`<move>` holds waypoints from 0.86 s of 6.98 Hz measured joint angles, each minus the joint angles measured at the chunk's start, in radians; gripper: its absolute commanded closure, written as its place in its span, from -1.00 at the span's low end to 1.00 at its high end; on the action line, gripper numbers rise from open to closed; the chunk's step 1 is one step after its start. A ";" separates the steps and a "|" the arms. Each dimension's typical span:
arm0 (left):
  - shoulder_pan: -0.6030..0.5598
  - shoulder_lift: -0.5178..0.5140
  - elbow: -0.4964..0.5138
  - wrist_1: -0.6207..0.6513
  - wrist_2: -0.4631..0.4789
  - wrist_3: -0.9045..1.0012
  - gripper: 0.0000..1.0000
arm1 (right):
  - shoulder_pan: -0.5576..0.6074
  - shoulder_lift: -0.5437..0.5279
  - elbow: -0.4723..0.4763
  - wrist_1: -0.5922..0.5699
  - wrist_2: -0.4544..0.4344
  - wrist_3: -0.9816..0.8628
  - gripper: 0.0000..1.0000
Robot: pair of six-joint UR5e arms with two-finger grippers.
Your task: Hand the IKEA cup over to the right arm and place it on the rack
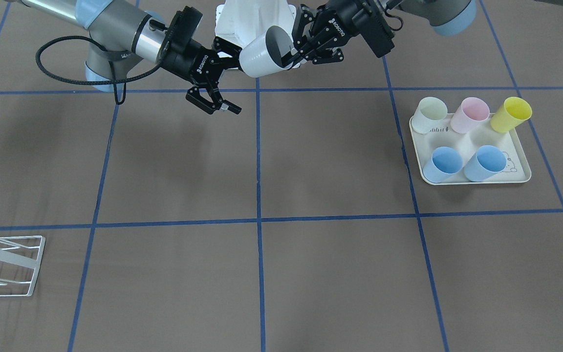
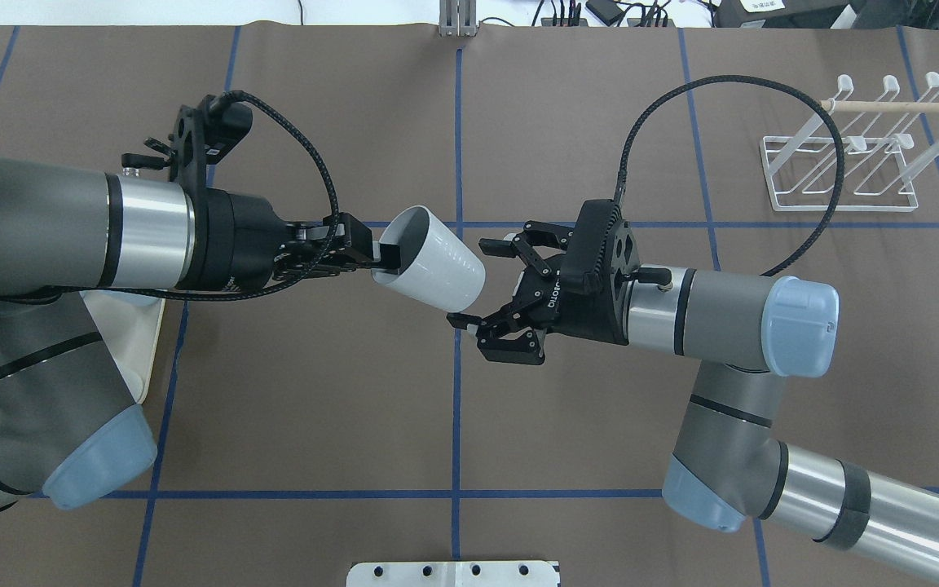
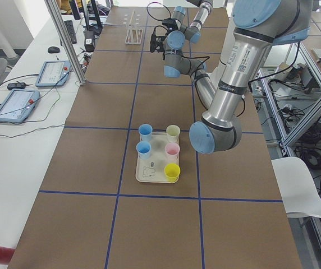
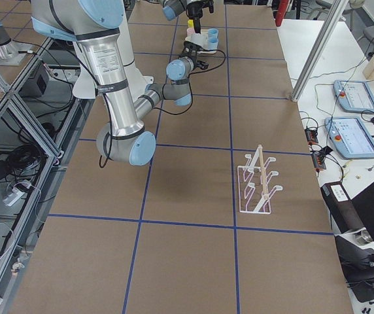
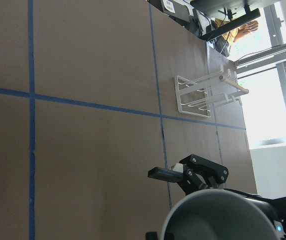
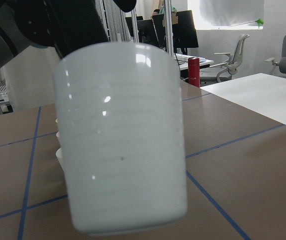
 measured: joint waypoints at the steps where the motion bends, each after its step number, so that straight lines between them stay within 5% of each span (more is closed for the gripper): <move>1: 0.000 -0.002 0.006 0.000 0.000 0.001 1.00 | -0.002 0.000 0.002 0.000 0.001 0.000 -0.98; 6: 0.013 -0.028 0.054 0.001 0.000 0.003 1.00 | -0.008 0.000 0.017 0.000 0.002 -0.003 -0.98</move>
